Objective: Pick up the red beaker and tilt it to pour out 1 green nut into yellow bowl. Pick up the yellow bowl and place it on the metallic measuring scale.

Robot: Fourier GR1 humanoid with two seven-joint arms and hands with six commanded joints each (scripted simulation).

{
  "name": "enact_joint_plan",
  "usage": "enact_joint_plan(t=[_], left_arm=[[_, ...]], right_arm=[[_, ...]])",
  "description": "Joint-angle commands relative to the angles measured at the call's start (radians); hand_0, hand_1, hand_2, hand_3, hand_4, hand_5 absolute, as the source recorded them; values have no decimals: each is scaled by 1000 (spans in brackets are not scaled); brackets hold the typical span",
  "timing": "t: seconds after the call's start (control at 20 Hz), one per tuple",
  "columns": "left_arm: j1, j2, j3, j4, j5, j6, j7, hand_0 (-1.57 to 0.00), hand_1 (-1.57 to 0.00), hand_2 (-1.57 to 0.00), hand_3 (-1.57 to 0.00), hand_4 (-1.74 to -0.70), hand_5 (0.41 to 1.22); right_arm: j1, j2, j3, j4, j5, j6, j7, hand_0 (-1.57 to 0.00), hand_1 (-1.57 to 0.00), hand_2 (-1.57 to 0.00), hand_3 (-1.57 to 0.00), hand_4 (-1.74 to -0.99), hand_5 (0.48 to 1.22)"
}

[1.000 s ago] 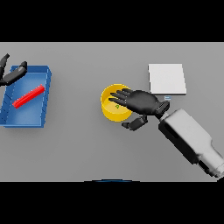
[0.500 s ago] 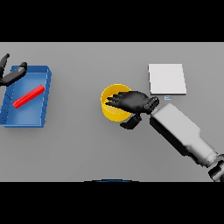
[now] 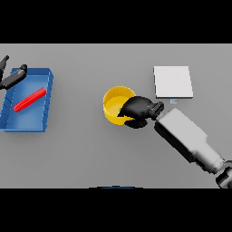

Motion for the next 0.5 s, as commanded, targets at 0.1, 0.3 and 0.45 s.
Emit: enact_joint_plan(t=[0.1,0.3,0.45], left_arm=[[-3,4,-2,3,-4,-2,16,1,1,1,1,-784,712],[0,6,1,4,1,-7,4,1,1,1,1,-785,712],[5,6,0,1,2,-9,-4,1,1,1,1,-782,703]], right_arm=[[-16,3,0,3,-6,28,14,-1278,-1266,-1187,-1027,-1637,1152],[-14,-8,3,-13,-17,47,24,-1451,-1446,-1330,-1171,-1698,1193],[-36,-32,-15,-48,-36,71,27,-1510,-1507,-1387,-1195,-1719,1207]])
